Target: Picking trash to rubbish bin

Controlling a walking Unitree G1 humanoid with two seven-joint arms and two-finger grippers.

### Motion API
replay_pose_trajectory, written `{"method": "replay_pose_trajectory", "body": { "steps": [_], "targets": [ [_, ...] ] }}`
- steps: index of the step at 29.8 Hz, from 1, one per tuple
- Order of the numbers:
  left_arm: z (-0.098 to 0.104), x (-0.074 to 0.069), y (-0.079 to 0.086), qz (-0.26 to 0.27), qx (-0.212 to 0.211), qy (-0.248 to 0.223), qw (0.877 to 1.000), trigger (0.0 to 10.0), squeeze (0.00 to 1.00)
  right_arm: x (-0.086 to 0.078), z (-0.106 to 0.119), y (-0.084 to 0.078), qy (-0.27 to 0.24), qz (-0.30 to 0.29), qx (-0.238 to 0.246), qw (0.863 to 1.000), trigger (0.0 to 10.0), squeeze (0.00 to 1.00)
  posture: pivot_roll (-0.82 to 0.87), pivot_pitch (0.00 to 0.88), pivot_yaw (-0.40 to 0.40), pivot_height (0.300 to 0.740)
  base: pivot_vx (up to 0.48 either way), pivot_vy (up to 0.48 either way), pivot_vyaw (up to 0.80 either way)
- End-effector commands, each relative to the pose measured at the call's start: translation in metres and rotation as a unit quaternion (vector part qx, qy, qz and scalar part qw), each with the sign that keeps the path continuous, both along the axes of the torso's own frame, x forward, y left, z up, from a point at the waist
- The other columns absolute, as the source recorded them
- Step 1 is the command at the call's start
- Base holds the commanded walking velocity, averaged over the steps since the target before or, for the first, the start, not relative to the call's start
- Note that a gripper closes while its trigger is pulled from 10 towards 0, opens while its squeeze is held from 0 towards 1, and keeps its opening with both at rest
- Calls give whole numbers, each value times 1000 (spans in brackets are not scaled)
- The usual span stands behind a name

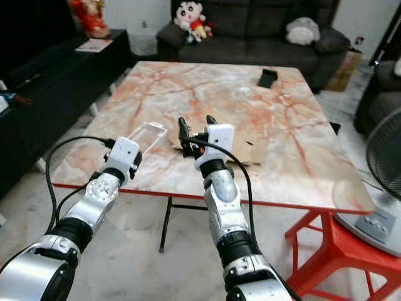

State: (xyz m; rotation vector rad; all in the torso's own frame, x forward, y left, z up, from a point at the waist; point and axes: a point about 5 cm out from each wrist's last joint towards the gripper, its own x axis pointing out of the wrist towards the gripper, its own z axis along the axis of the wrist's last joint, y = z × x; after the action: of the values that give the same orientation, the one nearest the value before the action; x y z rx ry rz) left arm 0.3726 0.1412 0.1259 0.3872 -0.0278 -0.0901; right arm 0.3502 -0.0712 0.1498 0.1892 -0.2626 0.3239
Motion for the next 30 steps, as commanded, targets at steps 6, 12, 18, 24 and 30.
{"method": "replay_pose_trajectory", "body": {
  "steps": [6, 12, 18, 24, 30],
  "targets": [
    [16, 3, 2, 26, -34, -50, 998, 10000, 0, 1, 5, 1, -10, 3, -7, 1000, 10000, 0, -41, 0, 6, 740, 0, 0, 0],
    [21, 5, 7, 42, -32, -61, 997, 10000, 0, 1, 4, 2, -6, 4, -11, 1000, 10000, 0, -36, 5, 3, 740, 82, 0, 436],
    [21, 4, 7, 43, -30, -61, 997, 10000, 0, 1, 4, 1, -8, 1, -16, 1000, 10000, 0, -36, 7, 3, 740, 266, 0, 0],
    [21, 4, 6, 42, -30, -60, 997, 10000, 0, 1, 5, 1, -10, 0, -21, 1000, 10000, 0, -36, 12, 4, 740, 284, 0, 0],
    [22, 5, 6, 40, -27, -61, 997, 10000, 0, 1, 5, 2, -13, 0, -25, 1000, 10000, 0, -34, 12, 6, 740, 285, 0, 0]
  ]
}}
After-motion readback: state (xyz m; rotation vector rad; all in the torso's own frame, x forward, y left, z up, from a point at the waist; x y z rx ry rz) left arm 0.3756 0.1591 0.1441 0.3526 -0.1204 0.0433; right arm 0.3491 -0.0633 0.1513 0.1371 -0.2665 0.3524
